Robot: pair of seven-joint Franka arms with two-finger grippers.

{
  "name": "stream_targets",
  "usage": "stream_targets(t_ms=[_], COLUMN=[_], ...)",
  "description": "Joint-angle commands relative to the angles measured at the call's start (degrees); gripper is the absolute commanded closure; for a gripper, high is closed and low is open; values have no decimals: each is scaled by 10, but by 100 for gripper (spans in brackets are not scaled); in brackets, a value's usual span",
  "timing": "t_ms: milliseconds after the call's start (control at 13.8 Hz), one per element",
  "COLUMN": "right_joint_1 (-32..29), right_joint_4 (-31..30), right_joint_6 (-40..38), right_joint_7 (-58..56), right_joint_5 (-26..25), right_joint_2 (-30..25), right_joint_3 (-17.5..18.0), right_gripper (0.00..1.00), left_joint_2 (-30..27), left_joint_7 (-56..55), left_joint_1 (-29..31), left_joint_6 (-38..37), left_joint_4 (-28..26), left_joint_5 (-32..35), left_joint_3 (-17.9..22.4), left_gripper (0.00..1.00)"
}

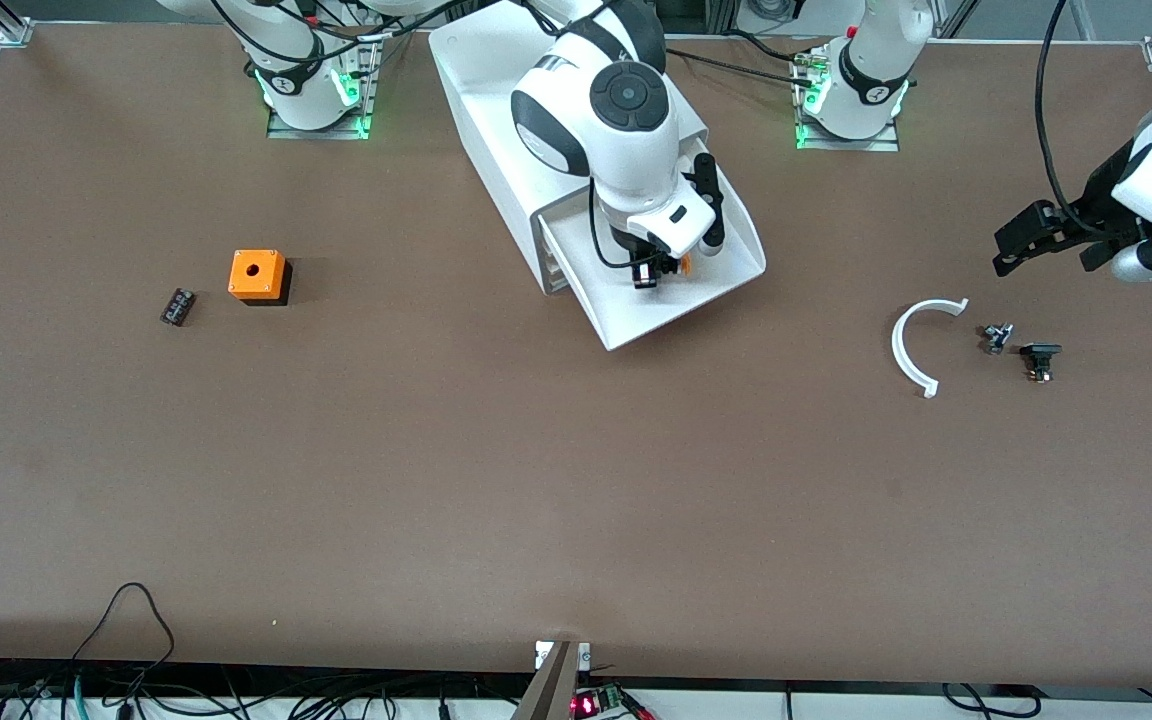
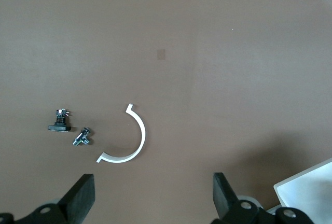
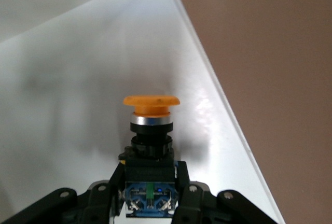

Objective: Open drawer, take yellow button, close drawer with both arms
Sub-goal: 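Lower the right gripper and grasp the yellow push-button inside the drawer, then lift the yellow button out of the drawer with the right gripper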

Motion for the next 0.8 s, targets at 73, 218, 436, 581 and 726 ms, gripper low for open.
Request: stream_targets(t_ms=[73, 218, 436, 581, 726], right_joint_1=[1, 0, -35, -78, -131], right_joint_4=[1, 1, -32, -85, -141], right_joint_6=[-6, -18, -36, -35, -31], right_joint_7=[183, 291, 374, 439, 499], right_joint_5=[-45, -48, -42, -42, -41], right_joint_2=[-47, -59, -89, -120, -142], right_joint_3=[-12, -51, -93, -107, -115], right_gripper=[74, 74, 74, 74, 74], left_joint_2=[2, 3, 33, 39, 54], left_joint_7=[-2, 4, 4, -6, -50], left_joint_1=[-3, -4, -6, -6, -6], left_joint_6=[-9, -6, 44, 48, 55], left_joint_4=[9, 10, 9, 6, 5], left_joint_5=[2, -1, -1, -2, -2], left_joint_3=[-2, -4, -15, -33, -52], left_gripper=[0, 0, 0, 0, 0])
